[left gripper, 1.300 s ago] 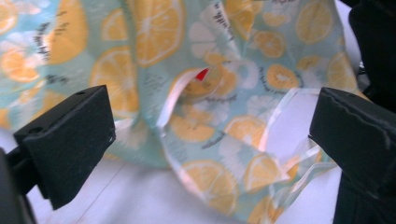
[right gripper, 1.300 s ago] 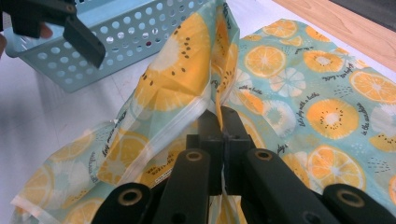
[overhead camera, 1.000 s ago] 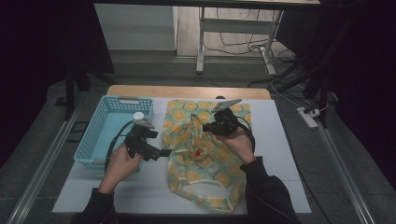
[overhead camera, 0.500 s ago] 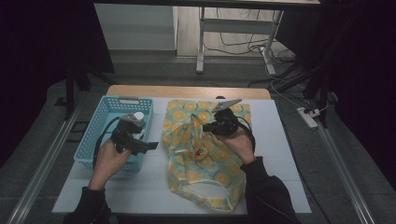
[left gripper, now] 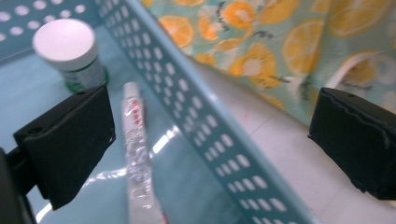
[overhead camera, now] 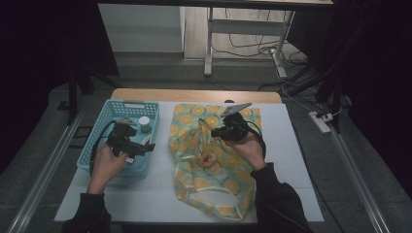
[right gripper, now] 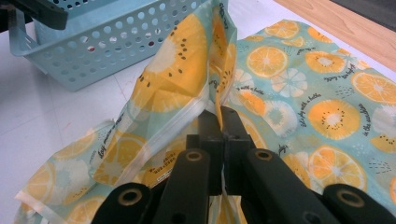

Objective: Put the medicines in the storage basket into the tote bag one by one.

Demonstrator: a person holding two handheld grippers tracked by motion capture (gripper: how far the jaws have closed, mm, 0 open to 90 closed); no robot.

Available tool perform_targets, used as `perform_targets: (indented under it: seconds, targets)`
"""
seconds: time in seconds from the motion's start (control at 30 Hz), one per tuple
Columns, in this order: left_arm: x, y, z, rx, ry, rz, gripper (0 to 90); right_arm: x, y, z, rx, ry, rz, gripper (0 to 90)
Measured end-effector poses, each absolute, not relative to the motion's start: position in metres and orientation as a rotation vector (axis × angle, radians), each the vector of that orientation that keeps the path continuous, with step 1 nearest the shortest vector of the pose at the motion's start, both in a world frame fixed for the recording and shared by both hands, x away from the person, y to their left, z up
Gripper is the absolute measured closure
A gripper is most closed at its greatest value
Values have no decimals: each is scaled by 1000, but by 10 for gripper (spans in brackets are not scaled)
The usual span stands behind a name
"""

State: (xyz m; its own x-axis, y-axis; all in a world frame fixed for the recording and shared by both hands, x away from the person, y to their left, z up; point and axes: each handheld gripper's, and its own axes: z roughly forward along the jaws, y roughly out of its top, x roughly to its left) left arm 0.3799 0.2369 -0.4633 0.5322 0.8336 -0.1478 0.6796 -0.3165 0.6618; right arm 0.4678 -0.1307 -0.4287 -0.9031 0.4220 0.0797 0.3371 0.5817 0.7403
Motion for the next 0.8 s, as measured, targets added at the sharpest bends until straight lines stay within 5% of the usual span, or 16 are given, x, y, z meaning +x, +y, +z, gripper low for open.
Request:
perform_targets:
  seconds: [0.57,0.8]
  targets:
    - [392,255,-472,2108,1286,381,5,468,-128,-432,651,2707,1214,900]
    - [405,257,-485,2129,1301,320,0,468,-127,-433,649,2710,1212,900]
